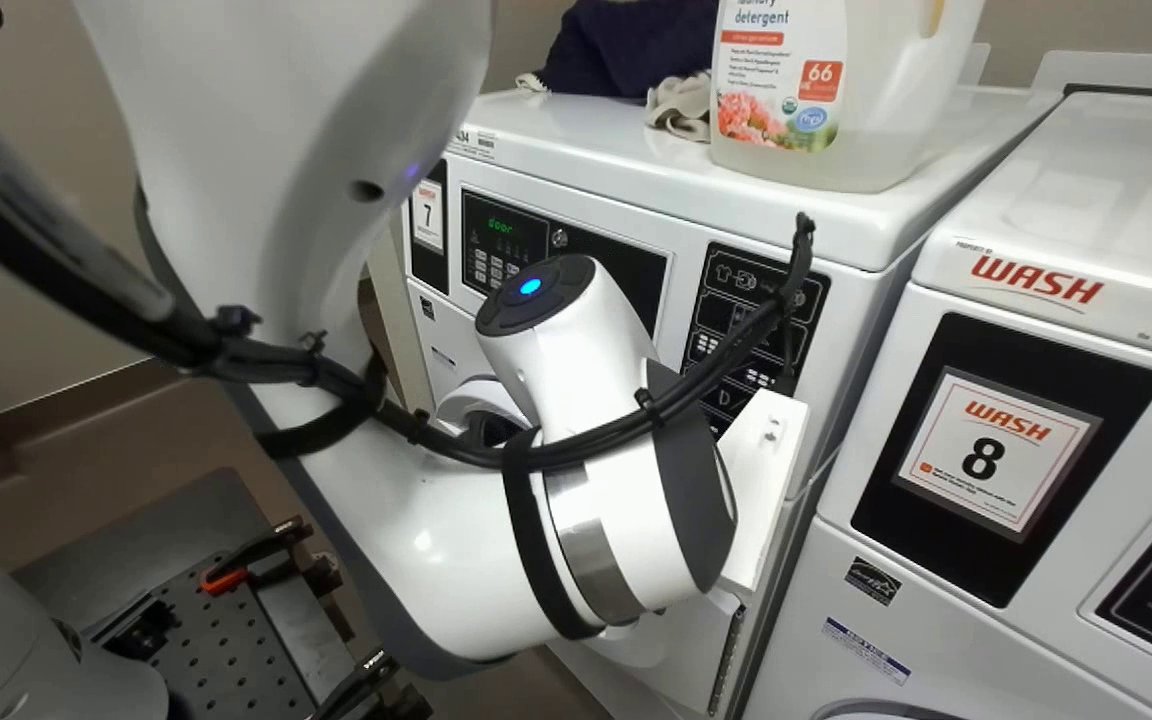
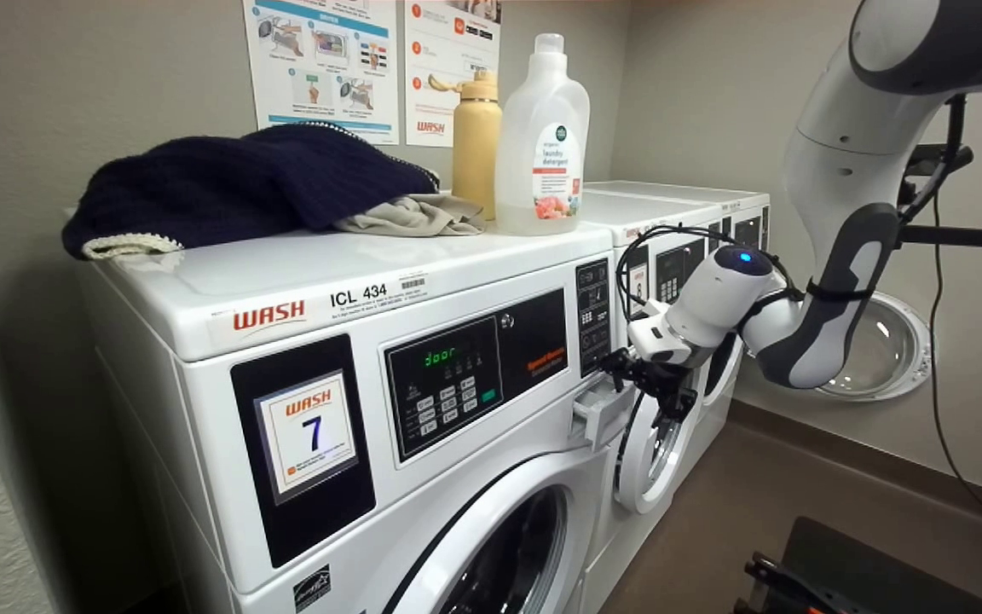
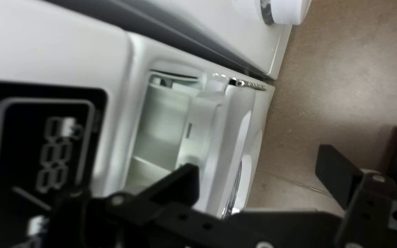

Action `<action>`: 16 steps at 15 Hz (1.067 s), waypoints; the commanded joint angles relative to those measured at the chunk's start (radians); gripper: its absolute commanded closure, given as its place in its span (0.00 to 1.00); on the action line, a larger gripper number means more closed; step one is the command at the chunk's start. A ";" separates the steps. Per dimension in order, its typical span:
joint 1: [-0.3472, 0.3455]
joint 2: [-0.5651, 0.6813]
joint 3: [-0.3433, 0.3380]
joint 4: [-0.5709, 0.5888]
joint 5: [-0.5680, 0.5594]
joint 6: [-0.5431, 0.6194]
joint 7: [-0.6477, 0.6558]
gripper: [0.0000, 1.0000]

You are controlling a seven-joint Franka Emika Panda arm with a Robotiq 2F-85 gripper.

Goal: Open the drawer of the left washing machine

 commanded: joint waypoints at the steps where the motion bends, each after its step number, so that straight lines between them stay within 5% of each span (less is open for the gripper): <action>1: -0.014 0.066 0.017 -0.036 -0.035 0.007 0.038 0.00; 16: 0.028 -0.117 0.003 -0.144 -0.146 -0.026 0.156 0.00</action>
